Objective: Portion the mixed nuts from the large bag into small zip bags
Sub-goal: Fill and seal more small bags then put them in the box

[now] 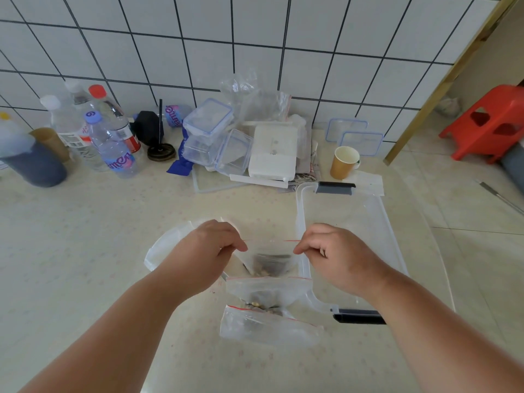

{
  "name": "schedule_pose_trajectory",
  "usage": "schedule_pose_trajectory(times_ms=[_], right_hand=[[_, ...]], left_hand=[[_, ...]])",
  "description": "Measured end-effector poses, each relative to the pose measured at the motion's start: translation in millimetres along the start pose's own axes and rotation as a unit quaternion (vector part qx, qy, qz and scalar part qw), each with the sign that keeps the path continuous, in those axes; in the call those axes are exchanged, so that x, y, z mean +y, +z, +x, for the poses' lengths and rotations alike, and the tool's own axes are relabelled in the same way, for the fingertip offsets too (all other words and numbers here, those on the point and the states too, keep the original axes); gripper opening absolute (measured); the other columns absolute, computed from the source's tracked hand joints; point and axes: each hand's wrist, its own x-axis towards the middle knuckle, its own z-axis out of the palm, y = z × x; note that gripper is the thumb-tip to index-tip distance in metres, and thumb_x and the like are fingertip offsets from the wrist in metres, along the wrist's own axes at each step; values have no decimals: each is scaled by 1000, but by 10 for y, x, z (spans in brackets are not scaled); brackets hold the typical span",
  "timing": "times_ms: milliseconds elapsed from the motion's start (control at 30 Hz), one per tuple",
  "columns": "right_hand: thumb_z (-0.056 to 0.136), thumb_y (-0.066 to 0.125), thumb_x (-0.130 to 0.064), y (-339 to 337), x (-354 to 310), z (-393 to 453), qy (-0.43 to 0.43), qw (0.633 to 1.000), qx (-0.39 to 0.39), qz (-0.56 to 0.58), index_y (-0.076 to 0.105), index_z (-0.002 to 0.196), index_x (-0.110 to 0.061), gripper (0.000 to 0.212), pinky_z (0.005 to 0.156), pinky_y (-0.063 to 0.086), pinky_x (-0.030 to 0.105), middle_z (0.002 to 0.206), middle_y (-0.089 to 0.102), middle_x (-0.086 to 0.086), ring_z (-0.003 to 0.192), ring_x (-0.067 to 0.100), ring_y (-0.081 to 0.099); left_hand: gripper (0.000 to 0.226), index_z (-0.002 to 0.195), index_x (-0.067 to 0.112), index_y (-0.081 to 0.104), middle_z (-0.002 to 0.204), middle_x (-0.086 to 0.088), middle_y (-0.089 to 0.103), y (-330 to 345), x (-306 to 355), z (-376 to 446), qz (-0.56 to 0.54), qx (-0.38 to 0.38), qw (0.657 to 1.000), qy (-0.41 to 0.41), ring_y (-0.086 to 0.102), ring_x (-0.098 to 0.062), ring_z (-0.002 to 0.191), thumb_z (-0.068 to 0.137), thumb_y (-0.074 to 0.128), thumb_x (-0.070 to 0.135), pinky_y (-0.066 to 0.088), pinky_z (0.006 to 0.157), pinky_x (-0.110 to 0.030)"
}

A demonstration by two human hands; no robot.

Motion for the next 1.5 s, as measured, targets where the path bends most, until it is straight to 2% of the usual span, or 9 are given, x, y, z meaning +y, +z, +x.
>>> schedule_pose_trajectory(times_ms=[167,233,467,667,800,900,1067,1167,1500], right_hand=[[86,64,-55,41,-29,-142,28,997,-67,-23,75,100,-32,28,74,40,10,101,57,-24,90,-1,57],[83,68,-60,67,-40,-171,32,995,-86,-42,74,105,-32,36,76,37,6,101,55,-25,94,-6,53],[83,73,-49,178,-51,-173,31,992,-98,-67,73,106,-29,30,76,31,5,99,51,-22,91,-21,40],[86,75,-32,211,-68,-159,35,997,-44,-45,71,82,-26,8,70,36,5,85,54,-18,90,-16,48],[87,74,-26,197,-76,-121,54,998,-6,-27,71,82,-26,6,68,37,5,84,55,-19,80,-11,53],[88,72,-22,178,-95,-76,62,997,20,-27,68,81,-28,10,67,36,8,82,55,-20,74,-7,55],[90,65,-17,132,-135,-44,57,997,56,-20,49,81,-35,26,58,37,11,74,57,-16,78,-3,56],[90,62,-6,111,-127,-96,26,999,34,-14,61,79,-33,30,62,39,10,78,56,-17,76,3,55],[93,51,-8,109,-164,-265,52,995,-85,-23,76,92,-27,31,63,35,9,98,58,-20,71,-2,55]], left_hand=[[18,97,35,79,98,30,62,45,-27,-160,-7,-50,999,17,53,10,105,93,70,21,40,90,-11],[10,99,36,79,98,30,61,73,-36,-191,16,-69,997,18,54,7,105,91,72,39,44,95,-22],[52,105,44,74,105,33,58,169,-84,-240,52,-123,990,-40,47,-7,110,68,59,79,46,94,-27],[11,88,38,71,90,30,60,182,-60,-259,55,-68,996,-12,50,13,96,84,80,42,41,87,-21],[25,76,41,60,84,26,61,154,-43,-220,38,-15,998,-50,57,11,86,90,75,26,39,67,-10],[34,74,42,54,82,21,61,145,-16,-157,20,16,998,-59,59,15,81,93,69,18,41,68,-5],[35,81,41,46,84,18,60,127,-2,-120,6,37,998,-41,62,8,74,96,60,13,48,65,-16],[46,74,38,50,88,19,59,126,-34,-159,-9,25,1000,-8,63,2,75,90,58,-4,47,60,-13],[49,77,32,79,93,39,62,151,4,-298,3,-9,999,33,68,-6,93,87,60,-11,50,92,-33]])
